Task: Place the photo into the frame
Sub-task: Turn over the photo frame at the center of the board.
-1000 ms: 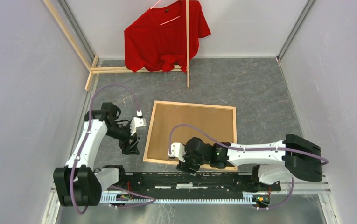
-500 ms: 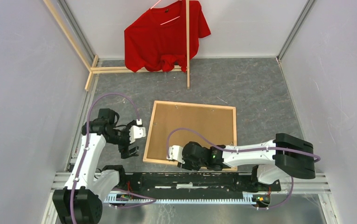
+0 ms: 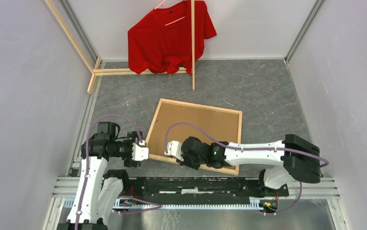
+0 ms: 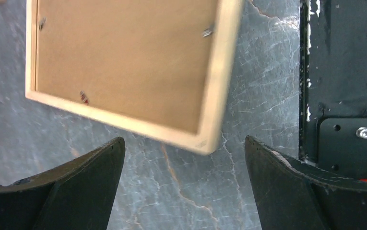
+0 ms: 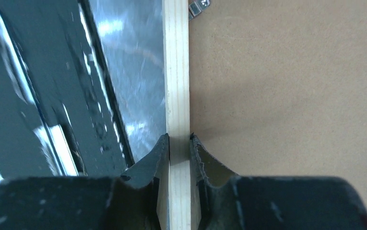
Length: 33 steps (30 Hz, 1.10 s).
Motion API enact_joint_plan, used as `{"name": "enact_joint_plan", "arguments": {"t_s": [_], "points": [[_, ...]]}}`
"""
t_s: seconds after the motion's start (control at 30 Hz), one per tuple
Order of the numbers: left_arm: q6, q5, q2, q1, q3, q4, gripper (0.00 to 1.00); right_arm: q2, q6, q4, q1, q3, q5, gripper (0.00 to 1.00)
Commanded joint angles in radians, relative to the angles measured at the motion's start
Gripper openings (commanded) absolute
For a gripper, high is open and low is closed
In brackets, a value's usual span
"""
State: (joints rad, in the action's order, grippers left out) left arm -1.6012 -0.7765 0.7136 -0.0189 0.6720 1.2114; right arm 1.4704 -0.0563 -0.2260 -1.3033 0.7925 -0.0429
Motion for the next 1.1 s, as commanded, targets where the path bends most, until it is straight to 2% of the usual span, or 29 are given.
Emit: {"name": "enact_joint_plan", "arguments": {"t_s": [0.0, 0.13, 0.33, 0.43, 0.5, 0.67, 0.8, 0.87, 1.07], "points": [[-0.250, -0.029, -0.068, 0.005, -0.030, 0.061, 1.00, -0.041, 0.035, 0.044, 0.078, 0.188, 0.084, 0.13], [-0.282, -0.038, -0.169, 0.004, -0.065, -0.015, 1.00, -0.035, 0.040, -0.012, 0.125, 0.294, 0.168, 0.07], [-0.204, -0.084, -0.328, 0.005, -0.152, -0.408, 0.99, -0.028, 0.039, -0.072, 0.153, 0.379, 0.226, 0.07], [-0.204, -0.091, -0.332, 0.004, -0.165, -0.499, 0.96, -0.024, 0.039, -0.092, 0.159, 0.408, 0.243, 0.07], [-0.211, -0.092, -0.311, 0.004, -0.157, -0.499, 0.95, -0.021, 0.044, -0.101, 0.162, 0.422, 0.250, 0.07], [-0.377, -0.069, -0.218, 0.004, -0.107, -0.315, 0.92, -0.020, 0.055, -0.108, 0.175, 0.456, 0.268, 0.07], [-0.416, -0.051, -0.208, 0.004, -0.107, -0.295, 0.90, -0.016, 0.055, -0.127, 0.185, 0.492, 0.284, 0.07], [-0.403, -0.059, -0.222, 0.004, -0.123, -0.347, 0.85, -0.012, 0.055, -0.139, 0.186, 0.507, 0.295, 0.06], [-0.367, -0.068, -0.320, 0.004, -0.231, -0.613, 0.59, -0.014, 0.055, -0.172, 0.187, 0.531, 0.315, 0.09]]}}
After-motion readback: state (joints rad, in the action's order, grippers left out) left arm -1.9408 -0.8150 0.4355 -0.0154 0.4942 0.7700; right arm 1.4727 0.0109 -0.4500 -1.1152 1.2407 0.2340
